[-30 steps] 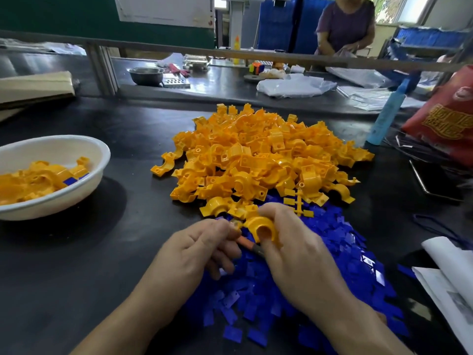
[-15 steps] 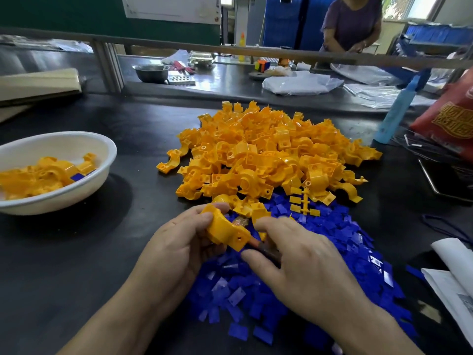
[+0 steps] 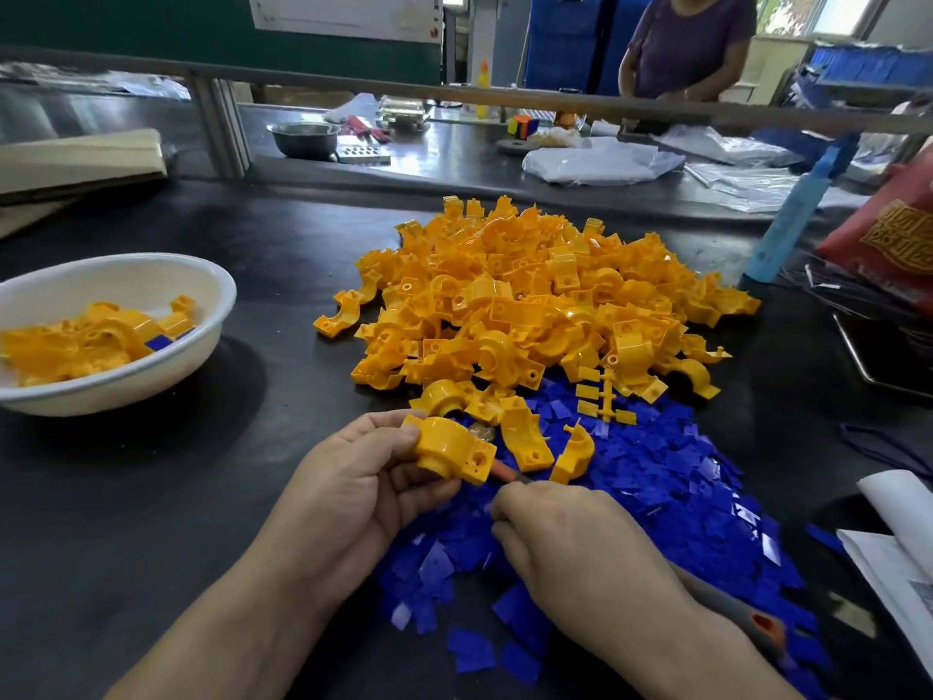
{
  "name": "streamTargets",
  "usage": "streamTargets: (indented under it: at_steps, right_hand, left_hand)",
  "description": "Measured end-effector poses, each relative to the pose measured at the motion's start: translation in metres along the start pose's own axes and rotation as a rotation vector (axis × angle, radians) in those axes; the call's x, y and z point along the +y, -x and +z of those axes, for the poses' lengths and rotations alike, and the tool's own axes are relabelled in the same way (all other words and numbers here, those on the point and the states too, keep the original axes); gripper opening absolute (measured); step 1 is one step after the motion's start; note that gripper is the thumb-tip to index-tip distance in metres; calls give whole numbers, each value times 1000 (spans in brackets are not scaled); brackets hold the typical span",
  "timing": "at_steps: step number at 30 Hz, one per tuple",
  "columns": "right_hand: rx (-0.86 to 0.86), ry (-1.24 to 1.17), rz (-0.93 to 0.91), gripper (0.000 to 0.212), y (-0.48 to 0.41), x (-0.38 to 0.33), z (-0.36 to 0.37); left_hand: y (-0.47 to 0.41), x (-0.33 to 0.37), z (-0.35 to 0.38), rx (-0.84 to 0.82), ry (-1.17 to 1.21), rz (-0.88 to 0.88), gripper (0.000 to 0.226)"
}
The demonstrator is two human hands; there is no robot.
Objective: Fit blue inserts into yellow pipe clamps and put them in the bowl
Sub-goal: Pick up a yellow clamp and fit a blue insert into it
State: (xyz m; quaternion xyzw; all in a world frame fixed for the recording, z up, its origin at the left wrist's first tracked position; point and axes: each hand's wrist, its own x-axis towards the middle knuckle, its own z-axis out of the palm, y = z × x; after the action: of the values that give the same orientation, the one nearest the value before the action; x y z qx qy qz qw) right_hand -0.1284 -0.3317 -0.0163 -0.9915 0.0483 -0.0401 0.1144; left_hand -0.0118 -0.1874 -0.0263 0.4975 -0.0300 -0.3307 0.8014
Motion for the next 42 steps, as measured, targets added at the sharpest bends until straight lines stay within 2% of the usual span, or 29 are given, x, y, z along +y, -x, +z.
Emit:
streamTargets:
  at_steps: [3, 5, 7, 10, 12, 14, 18, 23, 27, 35, 39, 42]
  right_hand:
    - [134, -129, 19, 13, 0, 2, -1]
    - [232, -222, 32, 8, 0, 3, -3]
    - [312, -374, 57, 12, 1, 4, -7]
    - [340, -810, 140, 26, 2, 2, -15]
    - [340, -1025, 159, 23, 2, 0, -19]
    - [340, -1124, 152, 18, 2, -1, -20]
    - [334, -1113, 156, 18, 2, -3, -19]
    - [323, -1017, 191, 33, 2, -2, -19]
    - [320, -992, 198, 26, 1, -1, -20]
    - [339, -1176, 194, 28, -1, 7, -18]
    - [273, -1374, 235, 28, -3, 8, -18]
    - [246, -1400, 267, 19, -5, 7, -20]
  left_hand:
    - [2, 4, 0, -24, 88, -11, 43]
    - [4, 6, 0, -51, 126, -28, 50]
    - [5, 7, 2, -97, 143, -57, 49]
    - [8, 7, 3, -174, 142, -95, 49]
    - [10, 7, 4, -225, 125, -90, 46]
    - [12, 6, 4, -267, 103, -74, 41]
    - [15, 5, 7, -337, 75, -50, 34]
    - [17, 4, 11, -335, 55, -55, 26]
    - [16, 3, 13, -332, 39, -58, 25]
    - [15, 2, 11, -329, 25, -67, 35]
    - [15, 2, 12, -331, 7, -91, 32]
    - [15, 1, 13, -334, -8, -95, 26]
